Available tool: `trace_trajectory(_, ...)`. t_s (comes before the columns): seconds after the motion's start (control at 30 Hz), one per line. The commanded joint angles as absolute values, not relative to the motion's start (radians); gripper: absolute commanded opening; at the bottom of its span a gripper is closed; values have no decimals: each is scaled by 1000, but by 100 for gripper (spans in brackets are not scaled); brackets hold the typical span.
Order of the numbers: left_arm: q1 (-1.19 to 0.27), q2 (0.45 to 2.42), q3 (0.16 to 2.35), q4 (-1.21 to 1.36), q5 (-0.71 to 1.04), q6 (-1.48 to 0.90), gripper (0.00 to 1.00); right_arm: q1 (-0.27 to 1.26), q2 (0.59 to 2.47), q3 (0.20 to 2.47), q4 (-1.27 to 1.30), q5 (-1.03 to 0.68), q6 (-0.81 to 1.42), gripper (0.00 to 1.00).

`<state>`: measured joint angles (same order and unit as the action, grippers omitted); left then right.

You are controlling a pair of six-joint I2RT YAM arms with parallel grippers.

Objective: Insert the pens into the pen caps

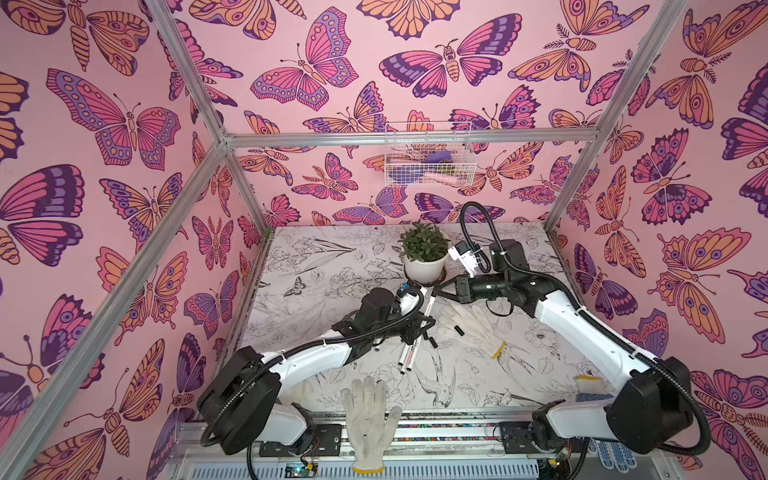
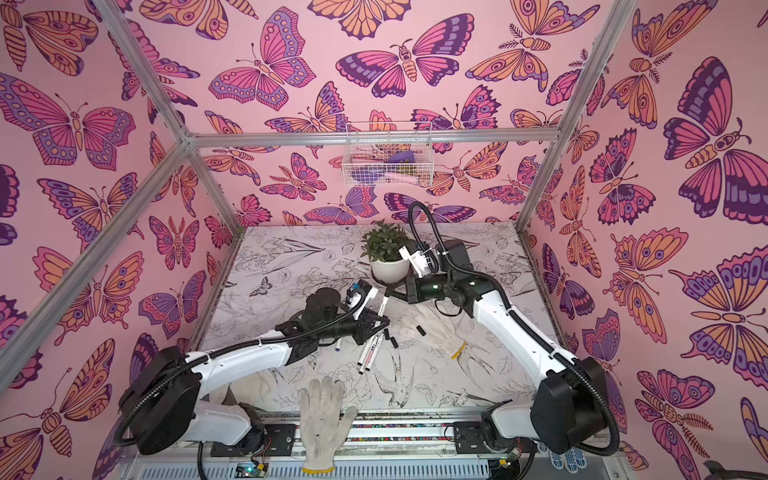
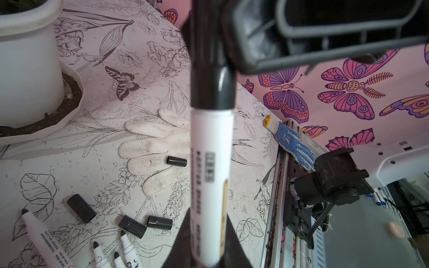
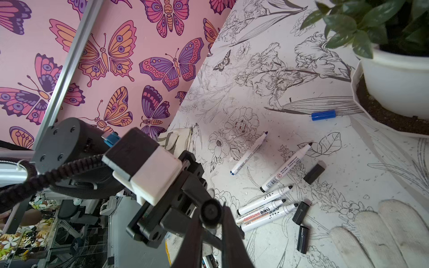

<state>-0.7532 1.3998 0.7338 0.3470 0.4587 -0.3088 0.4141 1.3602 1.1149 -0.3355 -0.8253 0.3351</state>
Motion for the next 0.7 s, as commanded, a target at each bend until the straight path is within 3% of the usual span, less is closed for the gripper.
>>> trace_trajectory(0.0,-749,1399,783,579,367,-342,0,492,1352,1102,-463,-973,341,5)
trace_trajectory(0.43,-765,1428,771,576,400,-331,0,473,1323,1163,-343,-866,466,26)
trace_trajectory(0.67,-766,1439,763,572,407,-324,0,459,1292,1171,-311,-832,493,48)
